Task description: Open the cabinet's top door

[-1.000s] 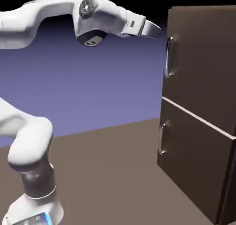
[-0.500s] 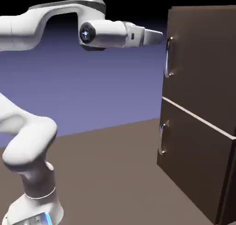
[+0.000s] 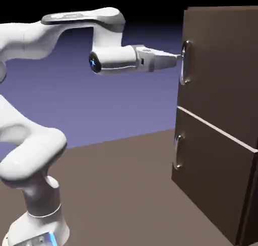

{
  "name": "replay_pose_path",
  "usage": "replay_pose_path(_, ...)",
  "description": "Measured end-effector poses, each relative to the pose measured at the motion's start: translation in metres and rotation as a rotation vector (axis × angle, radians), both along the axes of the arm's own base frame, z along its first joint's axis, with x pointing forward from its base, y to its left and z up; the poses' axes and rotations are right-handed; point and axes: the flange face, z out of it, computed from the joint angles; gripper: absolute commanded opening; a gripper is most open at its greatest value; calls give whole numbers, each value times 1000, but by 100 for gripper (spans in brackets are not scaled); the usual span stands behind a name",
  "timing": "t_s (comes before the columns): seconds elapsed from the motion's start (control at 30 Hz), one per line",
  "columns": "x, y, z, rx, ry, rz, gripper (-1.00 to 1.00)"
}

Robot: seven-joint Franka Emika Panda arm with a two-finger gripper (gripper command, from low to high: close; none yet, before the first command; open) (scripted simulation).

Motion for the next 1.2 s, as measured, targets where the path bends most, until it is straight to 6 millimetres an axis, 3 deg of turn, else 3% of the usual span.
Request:
replay_pose_path(0.13, 2, 3, -16, 1, 8, -46, 100)
replay_pose_path(0.27, 43, 2, -16, -1, 9, -46, 100)
replay_pose_path(0.3, 52, 1, -16, 1, 8, -46, -100)
replay_pose_path(0.37, 52, 1, -16, 1, 8, -46, -100)
replay_pose_path(0.67, -2, -24, -16, 0, 7, 115, -100)
replay_pose_path(1.2, -101, -105, -16, 0, 8, 458, -100)
